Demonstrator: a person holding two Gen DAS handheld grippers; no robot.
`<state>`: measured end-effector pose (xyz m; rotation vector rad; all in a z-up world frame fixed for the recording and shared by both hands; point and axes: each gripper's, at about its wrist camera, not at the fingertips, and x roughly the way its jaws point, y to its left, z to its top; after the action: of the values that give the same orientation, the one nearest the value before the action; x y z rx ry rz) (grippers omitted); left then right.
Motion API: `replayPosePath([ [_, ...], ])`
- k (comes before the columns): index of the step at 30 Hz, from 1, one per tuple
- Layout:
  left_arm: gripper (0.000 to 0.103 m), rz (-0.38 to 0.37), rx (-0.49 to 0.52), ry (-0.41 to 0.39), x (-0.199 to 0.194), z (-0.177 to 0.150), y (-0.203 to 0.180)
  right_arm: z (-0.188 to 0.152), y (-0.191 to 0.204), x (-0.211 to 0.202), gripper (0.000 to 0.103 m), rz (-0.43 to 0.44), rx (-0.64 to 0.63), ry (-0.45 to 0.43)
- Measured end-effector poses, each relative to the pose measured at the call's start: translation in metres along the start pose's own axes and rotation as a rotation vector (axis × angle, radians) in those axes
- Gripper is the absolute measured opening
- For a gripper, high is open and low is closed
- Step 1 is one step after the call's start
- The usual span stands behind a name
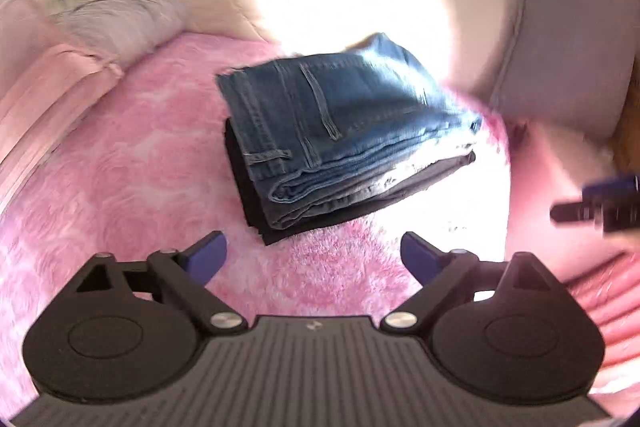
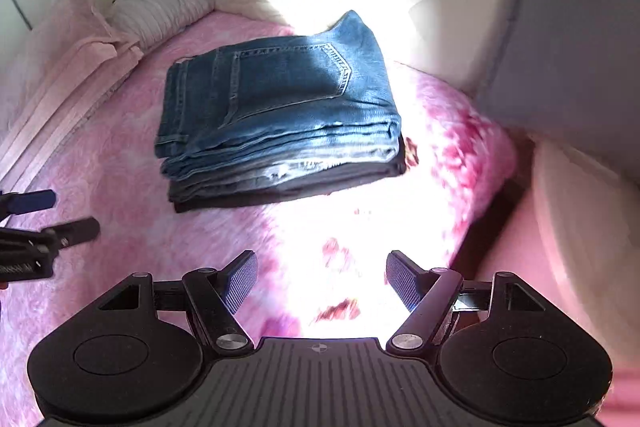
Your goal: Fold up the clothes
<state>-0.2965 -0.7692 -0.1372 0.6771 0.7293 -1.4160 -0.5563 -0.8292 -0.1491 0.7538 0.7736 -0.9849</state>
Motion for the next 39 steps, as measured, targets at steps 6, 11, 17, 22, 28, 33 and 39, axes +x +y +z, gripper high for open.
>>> replayPosePath([
  [6,0.096,-0.077,-0.125,-0.026,-0.054,-0.008,0.003,-0.016,0.025,-0.060,0.074,-0.035,0.006,-0.060],
  [11,0.096,-0.120,-0.057,-0.063,-0.084,-0.010,-0.016,-0.017,0.027,-0.086,0.074,-0.054,0.006,-0.069],
  [17,0.096,-0.076,-0.029,-0.106,-0.105,-0.013,-0.039,-0.014,0.022,-0.105,0.074,-0.076,-0.021,-0.075],
  [22,0.096,0.006,-0.084,-0.123,-0.113,-0.016,-0.056,-0.014,0.019,-0.117,0.074,-0.084,-0.077,-0.075],
  [28,0.096,0.066,-0.133,-0.081,-0.122,-0.022,-0.082,-0.017,0.013,-0.132,0.074,-0.051,-0.114,-0.083],
  [33,0.095,0.099,-0.129,-0.087,-0.134,-0.026,-0.102,-0.023,0.009,-0.141,0.074,-0.035,-0.140,-0.091],
  [39,0.095,0.106,-0.163,-0.072,-0.137,-0.031,-0.113,-0.034,0.006,-0.146,0.074,-0.009,-0.158,-0.092],
])
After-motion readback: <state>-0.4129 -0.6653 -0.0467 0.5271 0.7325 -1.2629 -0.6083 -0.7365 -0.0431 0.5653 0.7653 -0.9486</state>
